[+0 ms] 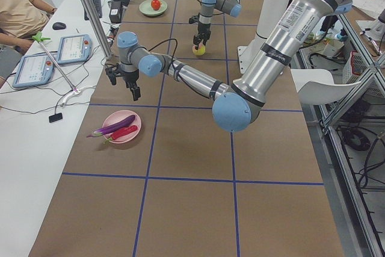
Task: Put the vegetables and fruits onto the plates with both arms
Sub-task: 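Lift the peach with the right gripper and carry it onto the green plate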
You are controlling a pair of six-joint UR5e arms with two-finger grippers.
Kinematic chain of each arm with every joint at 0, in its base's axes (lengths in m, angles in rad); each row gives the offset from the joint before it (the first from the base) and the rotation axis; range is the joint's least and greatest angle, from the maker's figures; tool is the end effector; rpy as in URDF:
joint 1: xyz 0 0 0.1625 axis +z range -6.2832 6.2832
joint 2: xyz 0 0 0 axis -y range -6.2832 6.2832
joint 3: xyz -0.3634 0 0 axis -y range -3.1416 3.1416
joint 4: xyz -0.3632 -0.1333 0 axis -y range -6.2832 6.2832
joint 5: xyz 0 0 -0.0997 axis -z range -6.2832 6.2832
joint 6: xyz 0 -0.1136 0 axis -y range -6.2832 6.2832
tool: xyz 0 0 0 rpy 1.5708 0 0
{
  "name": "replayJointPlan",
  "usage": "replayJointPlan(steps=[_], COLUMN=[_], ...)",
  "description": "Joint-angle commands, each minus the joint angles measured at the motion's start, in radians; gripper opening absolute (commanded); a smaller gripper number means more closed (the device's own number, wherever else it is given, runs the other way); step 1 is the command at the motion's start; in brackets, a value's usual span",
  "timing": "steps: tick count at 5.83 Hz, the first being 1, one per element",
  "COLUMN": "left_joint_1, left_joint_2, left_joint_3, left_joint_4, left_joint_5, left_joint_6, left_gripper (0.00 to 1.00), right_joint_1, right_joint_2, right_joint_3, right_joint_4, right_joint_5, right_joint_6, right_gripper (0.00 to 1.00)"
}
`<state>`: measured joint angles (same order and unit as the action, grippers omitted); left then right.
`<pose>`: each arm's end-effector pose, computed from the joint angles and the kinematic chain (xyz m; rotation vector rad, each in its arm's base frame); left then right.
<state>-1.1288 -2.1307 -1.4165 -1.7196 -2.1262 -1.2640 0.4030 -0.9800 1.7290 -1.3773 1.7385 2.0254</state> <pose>0.2170 -0.6301 0.3567 -0.0532 0.7752 -0.6273 -0.5233 -0.3474 0.2022 -0.1835 -0.9578 0.7116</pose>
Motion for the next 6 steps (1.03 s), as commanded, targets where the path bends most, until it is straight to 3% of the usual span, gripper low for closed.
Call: replayJointPlan(steps=[1,2,4,5,6], left_joint_1=[0.001,0.001,0.027,0.05,0.091], left_joint_2=[0.0,0.0,0.0,-0.002,-0.002], left_joint_3=[-0.009,-0.021,-0.08,-0.093,-0.117], left_joint_4=[0.0,0.012,0.078,0.078,0.08], left_joint_5=[0.0,-0.001,0.0,0.005,0.037], left_joint_6=[-0.002,-0.005,-0.027,-0.059,-0.102], left_gripper=[1.0,1.0,1.0,1.0,1.0], right_joint_1=[0.029,0.143,0.366,0.507,0.584], right_joint_2=[-0.002,-0.041,-0.088,-0.076,-0.018], right_joint_3=[0.012,0.053,0.023,-0.085,-0.253], right_joint_4=[-0.002,-0.025,-0.063,-0.086,-0.082], right_joint_5=[0.012,0.133,0.196,0.243,0.234], right_joint_6=[-0.001,-0.038,-0.338,-0.561,-0.717], right_gripper=[0.0,0.0,0.0,0.0,0.0])
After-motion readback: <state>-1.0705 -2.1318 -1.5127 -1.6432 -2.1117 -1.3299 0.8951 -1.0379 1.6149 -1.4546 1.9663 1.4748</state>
